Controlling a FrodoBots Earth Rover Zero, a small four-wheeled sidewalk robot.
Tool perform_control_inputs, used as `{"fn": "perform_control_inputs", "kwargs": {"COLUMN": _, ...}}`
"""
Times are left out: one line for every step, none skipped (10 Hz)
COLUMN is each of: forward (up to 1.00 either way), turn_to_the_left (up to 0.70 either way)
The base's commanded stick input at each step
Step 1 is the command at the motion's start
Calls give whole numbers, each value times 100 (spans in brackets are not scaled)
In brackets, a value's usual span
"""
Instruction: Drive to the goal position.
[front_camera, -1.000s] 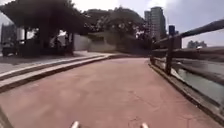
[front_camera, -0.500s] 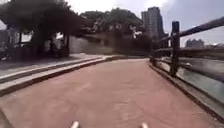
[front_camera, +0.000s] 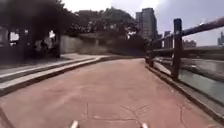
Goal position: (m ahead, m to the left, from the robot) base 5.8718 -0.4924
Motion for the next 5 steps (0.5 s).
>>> {"fn": "perform_control_inputs", "kwargs": {"forward": 70, "turn_to_the_left": 0}}
{"fn": "perform_control_inputs", "kwargs": {"forward": 70, "turn_to_the_left": 0}}
{"fn": "perform_control_inputs", "kwargs": {"forward": 70, "turn_to_the_left": 0}}
{"fn": "perform_control_inputs", "kwargs": {"forward": 70, "turn_to_the_left": 0}}
{"fn": "perform_control_inputs", "kwargs": {"forward": 70, "turn_to_the_left": 0}}
